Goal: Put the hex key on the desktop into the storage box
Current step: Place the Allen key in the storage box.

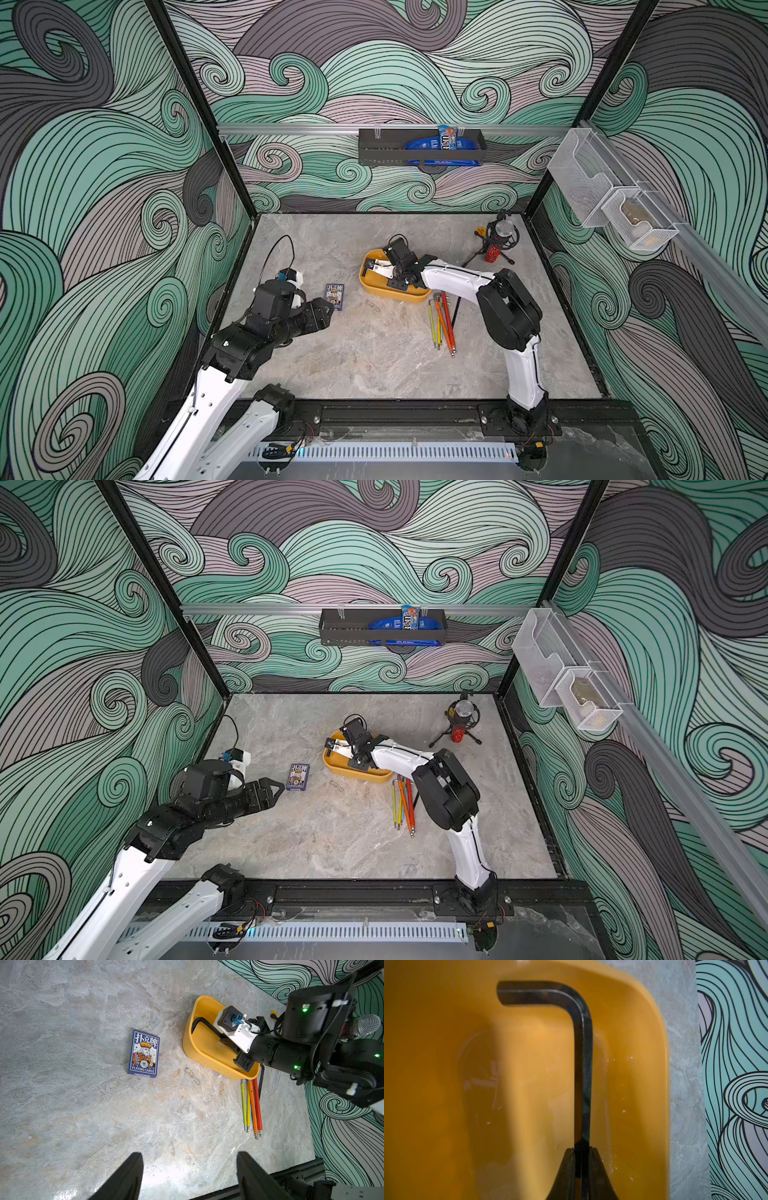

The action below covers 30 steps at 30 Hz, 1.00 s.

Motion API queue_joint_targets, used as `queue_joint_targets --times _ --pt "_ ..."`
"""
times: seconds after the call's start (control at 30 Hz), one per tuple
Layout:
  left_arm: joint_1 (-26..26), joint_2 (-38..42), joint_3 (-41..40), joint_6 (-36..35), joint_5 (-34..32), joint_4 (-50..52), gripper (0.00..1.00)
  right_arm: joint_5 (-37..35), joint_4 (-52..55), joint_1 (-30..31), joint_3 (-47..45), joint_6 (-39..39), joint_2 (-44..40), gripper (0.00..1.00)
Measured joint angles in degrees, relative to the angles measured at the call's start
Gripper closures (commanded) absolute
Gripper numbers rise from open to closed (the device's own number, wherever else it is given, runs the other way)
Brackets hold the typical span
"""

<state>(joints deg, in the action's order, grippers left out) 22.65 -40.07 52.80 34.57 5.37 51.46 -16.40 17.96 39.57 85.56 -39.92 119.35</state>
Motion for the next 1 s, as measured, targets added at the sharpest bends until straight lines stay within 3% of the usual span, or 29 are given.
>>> queue_joint_targets --times 0.27,0.47,0.63,0.83,1.0 --pt "0.0 5.3 -1.6 -3.2 1.1 -0.2 0.24 0.0 -0.3 0.0 0.0 0.0 0.6 1.00" --pt "0.0 9.9 -5.6 -6.3 8.8 -1.8 0.24 0.0 -0.9 0.0 0.0 0.1 1.4 0.99" --pt "0.0 14.6 -7.3 -7.3 14.5 -2.1 0.24 -0.3 -1.2 0.0 0.0 0.5 1.7 0.84" --pt "0.0 15.9 -7.3 -7.5 16.3 -2.1 0.24 -1.2 -0.7 0.2 0.0 2.3 1.9 0.63" --pt "0.0 15.8 -7.3 -7.5 16.4 -2.2 0.24 -2.1 -0.6 0.4 0.0 3.2 1.9 0.57"
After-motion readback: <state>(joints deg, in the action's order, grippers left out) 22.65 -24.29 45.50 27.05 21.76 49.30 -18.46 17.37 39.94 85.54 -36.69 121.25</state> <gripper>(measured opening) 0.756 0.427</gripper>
